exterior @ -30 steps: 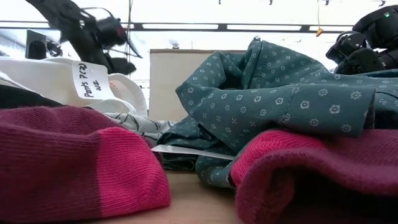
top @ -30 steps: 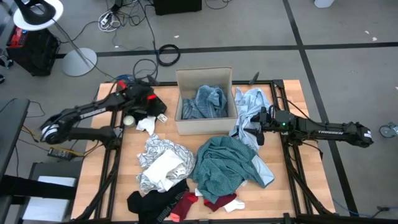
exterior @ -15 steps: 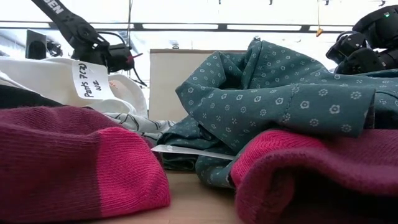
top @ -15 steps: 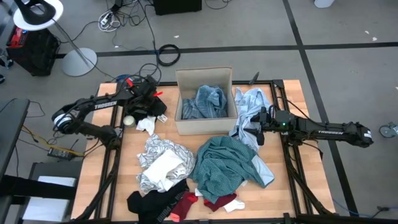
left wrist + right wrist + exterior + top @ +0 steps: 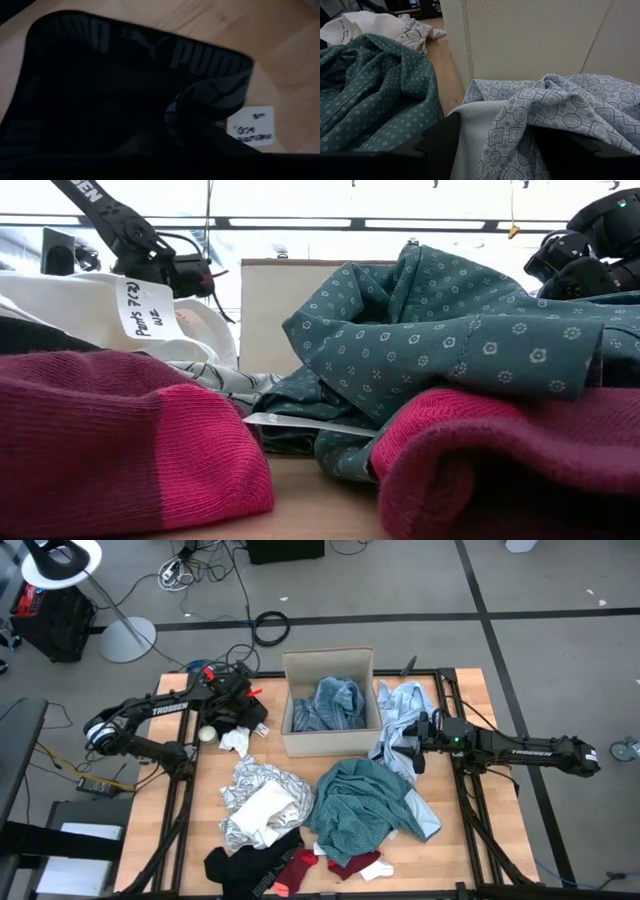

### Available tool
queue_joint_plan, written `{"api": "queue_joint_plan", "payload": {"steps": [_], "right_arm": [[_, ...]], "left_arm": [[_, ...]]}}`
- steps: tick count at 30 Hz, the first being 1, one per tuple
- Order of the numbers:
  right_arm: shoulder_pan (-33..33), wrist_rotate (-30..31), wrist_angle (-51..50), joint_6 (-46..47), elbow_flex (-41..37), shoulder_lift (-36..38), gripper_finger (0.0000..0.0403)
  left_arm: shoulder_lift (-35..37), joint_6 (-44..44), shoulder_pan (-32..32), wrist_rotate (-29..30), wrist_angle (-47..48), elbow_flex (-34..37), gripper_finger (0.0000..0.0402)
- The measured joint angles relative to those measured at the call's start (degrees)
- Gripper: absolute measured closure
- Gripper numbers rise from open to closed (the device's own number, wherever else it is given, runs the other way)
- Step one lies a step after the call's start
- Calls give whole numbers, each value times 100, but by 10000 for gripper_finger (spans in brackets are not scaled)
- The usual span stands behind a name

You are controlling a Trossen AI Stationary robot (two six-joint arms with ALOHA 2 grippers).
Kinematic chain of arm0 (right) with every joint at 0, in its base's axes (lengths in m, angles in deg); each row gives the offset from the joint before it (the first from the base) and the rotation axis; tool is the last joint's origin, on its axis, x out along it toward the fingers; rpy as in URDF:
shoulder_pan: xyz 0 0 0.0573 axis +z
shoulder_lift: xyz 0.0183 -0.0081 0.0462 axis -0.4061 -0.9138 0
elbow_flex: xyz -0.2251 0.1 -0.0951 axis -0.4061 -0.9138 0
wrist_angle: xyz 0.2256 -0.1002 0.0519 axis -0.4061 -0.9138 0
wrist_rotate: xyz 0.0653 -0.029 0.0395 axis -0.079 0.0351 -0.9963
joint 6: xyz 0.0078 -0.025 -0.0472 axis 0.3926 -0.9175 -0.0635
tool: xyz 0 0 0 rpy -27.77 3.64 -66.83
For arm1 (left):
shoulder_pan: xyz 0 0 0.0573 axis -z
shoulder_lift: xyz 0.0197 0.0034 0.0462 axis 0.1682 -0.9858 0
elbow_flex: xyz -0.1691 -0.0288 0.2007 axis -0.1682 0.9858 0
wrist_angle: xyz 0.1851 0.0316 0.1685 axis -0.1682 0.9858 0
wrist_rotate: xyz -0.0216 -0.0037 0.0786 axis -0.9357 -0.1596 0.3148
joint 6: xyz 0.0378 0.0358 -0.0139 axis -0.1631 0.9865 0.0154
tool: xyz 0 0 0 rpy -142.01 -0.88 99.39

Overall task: Sort clothes
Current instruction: Put the black boxer into the laundry organizer

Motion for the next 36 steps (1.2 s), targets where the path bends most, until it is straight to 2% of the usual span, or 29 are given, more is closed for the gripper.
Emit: {"api": "queue_joint_plan", "payload": {"steps": [3,8,15,28,36], "right_arm": [[2,0,0,1,0,0,149],[2,0,0,1,1,0,149],[2,2,0,1,2,0,149],[1,1,0,0,2,0,149],[2,0,0,0,1,0,149]], "left_arm": [[0,-6,0,62,44,0,336],[0,-24,0,64,110,0,393],[64,-29,11,-50,439,-130,399],[1267,-138,248,-95,1340,-1297,401],[1766,-144,574,-94,1449,-2199,401]]}}
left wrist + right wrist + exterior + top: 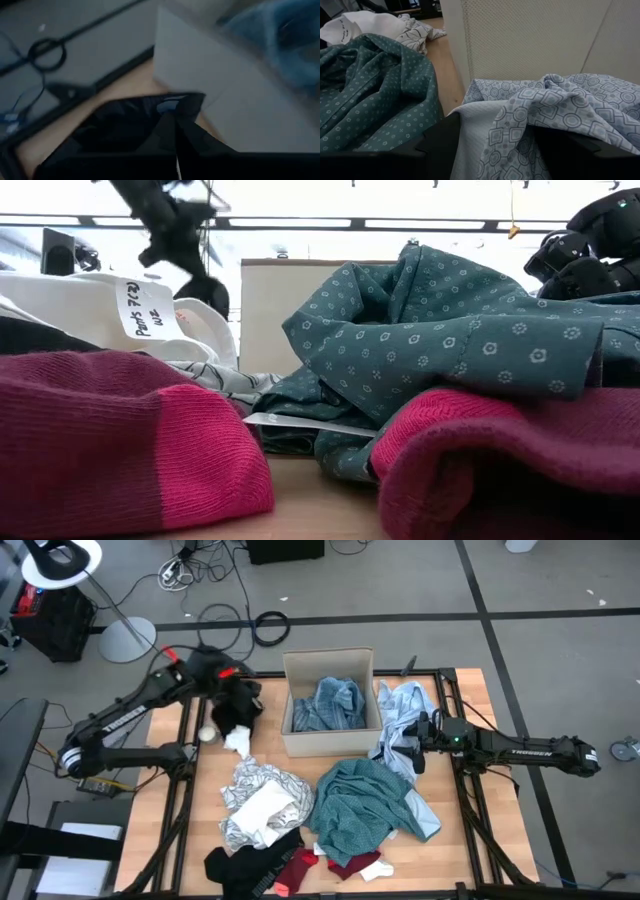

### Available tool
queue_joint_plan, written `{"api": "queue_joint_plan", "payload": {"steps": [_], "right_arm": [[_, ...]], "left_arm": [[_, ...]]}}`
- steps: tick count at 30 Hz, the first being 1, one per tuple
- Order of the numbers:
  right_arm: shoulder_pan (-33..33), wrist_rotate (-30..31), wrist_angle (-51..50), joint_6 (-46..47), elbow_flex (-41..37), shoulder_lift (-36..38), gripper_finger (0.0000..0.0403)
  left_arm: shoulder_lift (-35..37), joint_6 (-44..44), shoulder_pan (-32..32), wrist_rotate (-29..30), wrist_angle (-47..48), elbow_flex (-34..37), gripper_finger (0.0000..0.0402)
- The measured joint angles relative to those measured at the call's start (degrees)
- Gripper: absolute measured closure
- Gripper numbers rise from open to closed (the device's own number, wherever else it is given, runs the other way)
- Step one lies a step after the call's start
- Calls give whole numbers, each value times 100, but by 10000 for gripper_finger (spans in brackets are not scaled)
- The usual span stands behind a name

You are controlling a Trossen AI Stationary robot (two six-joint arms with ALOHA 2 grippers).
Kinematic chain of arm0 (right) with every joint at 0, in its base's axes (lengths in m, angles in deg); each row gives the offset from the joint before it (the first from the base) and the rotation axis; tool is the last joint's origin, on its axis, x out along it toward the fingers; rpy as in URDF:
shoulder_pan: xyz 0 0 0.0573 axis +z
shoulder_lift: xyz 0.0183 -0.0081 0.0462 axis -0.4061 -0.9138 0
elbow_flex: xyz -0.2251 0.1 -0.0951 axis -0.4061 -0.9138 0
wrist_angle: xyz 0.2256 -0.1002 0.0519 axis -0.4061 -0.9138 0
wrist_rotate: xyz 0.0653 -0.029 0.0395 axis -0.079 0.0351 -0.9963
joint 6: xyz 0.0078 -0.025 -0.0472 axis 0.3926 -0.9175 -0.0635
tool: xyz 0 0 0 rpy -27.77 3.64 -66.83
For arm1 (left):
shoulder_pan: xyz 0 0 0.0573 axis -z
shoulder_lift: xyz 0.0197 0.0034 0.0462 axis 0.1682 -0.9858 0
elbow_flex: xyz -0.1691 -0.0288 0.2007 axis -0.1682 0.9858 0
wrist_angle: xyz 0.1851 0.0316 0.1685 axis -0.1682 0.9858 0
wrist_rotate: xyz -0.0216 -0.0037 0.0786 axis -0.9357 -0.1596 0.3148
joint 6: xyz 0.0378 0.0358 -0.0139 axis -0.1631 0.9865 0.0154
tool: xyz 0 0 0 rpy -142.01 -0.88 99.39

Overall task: Sort clothes
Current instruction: Put the black boxer into the laundry organizer

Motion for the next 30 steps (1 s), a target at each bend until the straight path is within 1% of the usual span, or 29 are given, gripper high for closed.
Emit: {"api": "queue_joint_plan", "payload": {"steps": [6,11,15,20,25,30], "right_arm": [[0,0,12,1,-1,0,149],[-1,0,19,-1,1,0,149],[0,0,20,-1,-1,0,149],[0,0,20,-1,-1,0,149],[0,0,22,-1,1,0,149],[0,1,21,-1,1,0,149]], "left_arm": [[38,22,249,10,-219,-866,401],[-18,149,442,15,-1081,-1401,401],[-297,168,520,-88,-1652,-1855,401],[-1032,189,588,-555,-2164,-2644,401],[-2047,310,699,-913,-2150,-3844,401],[-2959,317,829,-1265,-2157,-5223,401]]}}
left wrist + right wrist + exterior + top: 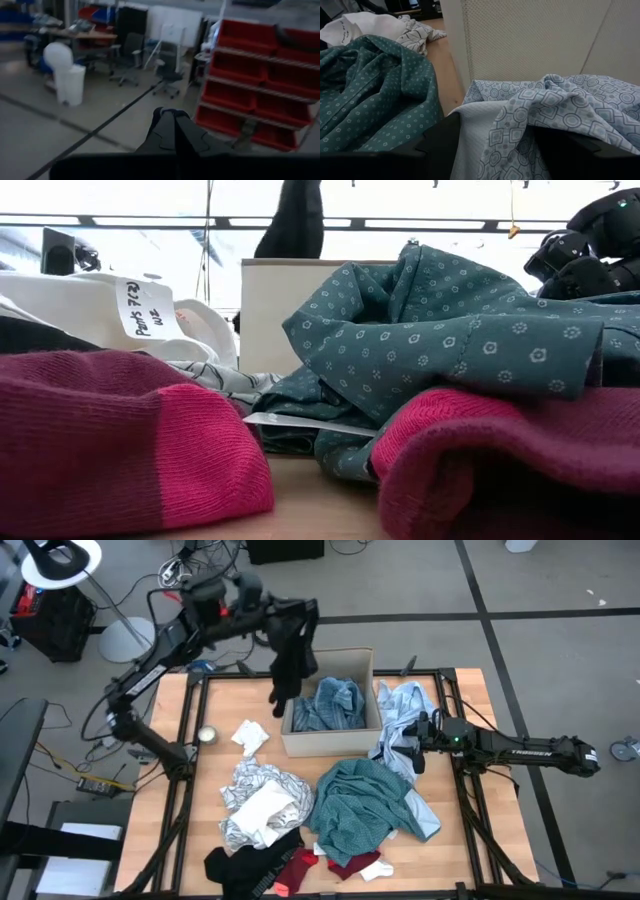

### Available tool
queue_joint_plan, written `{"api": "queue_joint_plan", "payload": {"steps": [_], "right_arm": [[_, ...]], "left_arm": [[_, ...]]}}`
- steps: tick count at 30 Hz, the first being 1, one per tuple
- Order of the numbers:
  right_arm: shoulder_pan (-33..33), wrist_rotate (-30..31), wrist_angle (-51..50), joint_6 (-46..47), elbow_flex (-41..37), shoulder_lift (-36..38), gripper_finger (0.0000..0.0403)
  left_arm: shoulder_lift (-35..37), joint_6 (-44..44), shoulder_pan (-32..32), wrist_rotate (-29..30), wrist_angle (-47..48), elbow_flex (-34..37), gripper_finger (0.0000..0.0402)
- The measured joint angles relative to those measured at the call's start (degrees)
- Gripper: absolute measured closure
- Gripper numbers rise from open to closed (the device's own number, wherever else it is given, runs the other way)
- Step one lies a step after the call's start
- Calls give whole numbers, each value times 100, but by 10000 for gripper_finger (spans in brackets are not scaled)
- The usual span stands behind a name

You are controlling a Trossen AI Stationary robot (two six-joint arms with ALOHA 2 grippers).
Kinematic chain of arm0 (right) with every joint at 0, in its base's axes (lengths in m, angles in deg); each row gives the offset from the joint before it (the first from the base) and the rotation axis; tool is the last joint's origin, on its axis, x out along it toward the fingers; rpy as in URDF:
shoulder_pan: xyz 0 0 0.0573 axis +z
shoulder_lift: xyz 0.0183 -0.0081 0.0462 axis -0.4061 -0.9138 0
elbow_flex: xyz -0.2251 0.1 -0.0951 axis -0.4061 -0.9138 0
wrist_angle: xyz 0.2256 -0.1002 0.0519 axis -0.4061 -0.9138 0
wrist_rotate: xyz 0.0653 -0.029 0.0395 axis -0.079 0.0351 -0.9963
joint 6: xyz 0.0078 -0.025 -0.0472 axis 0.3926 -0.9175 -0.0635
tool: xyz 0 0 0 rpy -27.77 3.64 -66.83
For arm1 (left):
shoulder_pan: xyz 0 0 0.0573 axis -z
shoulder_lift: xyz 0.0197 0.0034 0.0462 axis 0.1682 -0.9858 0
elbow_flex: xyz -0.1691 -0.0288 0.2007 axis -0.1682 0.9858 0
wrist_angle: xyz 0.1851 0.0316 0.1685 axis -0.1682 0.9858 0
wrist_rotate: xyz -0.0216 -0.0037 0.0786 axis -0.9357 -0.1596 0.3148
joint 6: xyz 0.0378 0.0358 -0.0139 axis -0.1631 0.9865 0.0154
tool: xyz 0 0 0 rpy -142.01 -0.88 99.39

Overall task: Sort clothes
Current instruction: Put the black boxer into the laundry organizer

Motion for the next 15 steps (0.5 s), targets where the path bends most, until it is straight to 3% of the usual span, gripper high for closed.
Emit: {"api": "queue_joint_plan", "payload": {"steps": [9,12,15], "right_arm": [[0,1,1,1,-2,0,149],[0,1,1,2,0,0,149],[-1,1,3,1,-1,0,149]], "left_arm": [[-1140,144,200,-362,110,-2092,401],[-1233,137,265,-513,-145,-2129,401],[-1215,206,271,-512,185,-2123,401]]}}
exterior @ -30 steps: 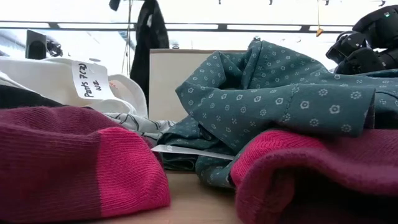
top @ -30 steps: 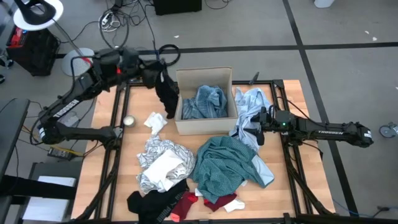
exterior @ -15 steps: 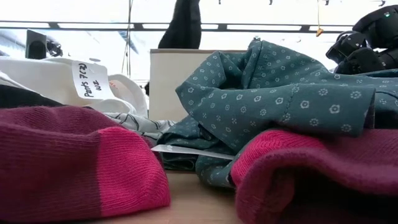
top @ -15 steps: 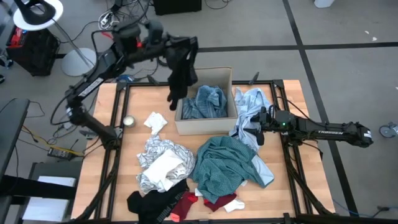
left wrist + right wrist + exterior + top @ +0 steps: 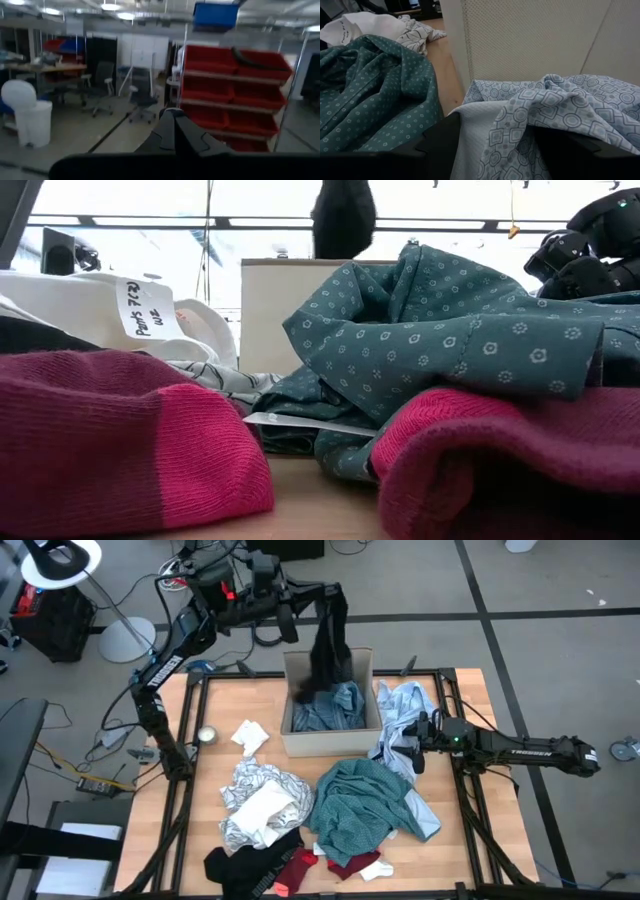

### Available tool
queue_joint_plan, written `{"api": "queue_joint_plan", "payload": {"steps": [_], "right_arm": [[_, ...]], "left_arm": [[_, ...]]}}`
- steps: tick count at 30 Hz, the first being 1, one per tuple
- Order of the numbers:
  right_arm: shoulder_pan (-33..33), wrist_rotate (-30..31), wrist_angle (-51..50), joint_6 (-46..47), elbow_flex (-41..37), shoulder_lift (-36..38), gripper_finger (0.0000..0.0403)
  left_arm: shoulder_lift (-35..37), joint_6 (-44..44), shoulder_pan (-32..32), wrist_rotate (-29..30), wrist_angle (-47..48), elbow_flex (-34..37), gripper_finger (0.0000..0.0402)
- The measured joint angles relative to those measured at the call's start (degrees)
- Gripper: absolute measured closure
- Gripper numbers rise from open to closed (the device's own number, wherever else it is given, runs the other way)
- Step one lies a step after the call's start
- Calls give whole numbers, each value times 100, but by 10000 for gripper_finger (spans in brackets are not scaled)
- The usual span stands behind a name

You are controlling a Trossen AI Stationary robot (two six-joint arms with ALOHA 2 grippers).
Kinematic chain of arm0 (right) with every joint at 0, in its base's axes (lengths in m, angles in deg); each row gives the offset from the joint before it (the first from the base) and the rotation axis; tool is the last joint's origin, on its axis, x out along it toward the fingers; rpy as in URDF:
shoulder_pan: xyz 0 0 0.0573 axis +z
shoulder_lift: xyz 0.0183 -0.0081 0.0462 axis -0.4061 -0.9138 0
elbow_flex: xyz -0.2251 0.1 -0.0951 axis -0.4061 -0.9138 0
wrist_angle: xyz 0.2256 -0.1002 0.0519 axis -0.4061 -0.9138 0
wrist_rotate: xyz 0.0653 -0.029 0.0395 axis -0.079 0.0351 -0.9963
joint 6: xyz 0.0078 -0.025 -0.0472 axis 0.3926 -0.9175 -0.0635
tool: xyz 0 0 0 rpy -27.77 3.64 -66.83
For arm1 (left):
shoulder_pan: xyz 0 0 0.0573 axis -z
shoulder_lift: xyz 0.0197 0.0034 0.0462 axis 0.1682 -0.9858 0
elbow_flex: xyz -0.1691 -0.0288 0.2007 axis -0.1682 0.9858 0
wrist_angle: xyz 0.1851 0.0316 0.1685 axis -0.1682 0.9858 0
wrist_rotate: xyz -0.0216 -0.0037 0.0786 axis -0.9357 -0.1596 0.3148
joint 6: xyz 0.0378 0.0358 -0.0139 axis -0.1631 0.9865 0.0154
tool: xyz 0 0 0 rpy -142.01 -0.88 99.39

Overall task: Sort clothes
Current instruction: Put the black boxer into the laundry organizer

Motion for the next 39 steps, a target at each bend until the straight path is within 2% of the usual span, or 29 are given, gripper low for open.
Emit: {"api": "queue_joint_plan", "payload": {"steps": [3,6,10,16,20,28,34,39], "right_arm": [[1,-2,1,0,-2,0,149],[1,1,1,-1,-1,0,149],[1,0,2,2,1,0,149],[0,-1,1,1,-1,0,149],[-2,-2,3,0,-2,0,149],[1,0,3,2,-2,0,149],[1,-1,5,2,1,-1,149],[1,-1,11,1,0,0,149]], "left_arm": [[21,259,5,238,821,-3,401],[4,546,72,932,1824,75,401],[-10,567,117,1171,2290,667,401],[-14,501,116,1151,1987,2119,401],[-21,271,116,755,1304,3254,398],[-20,-539,-37,670,-42,5216,357],[-19,-995,-350,155,-134,5904,298],[-19,-1053,-513,-238,-82,5847,268]]}}
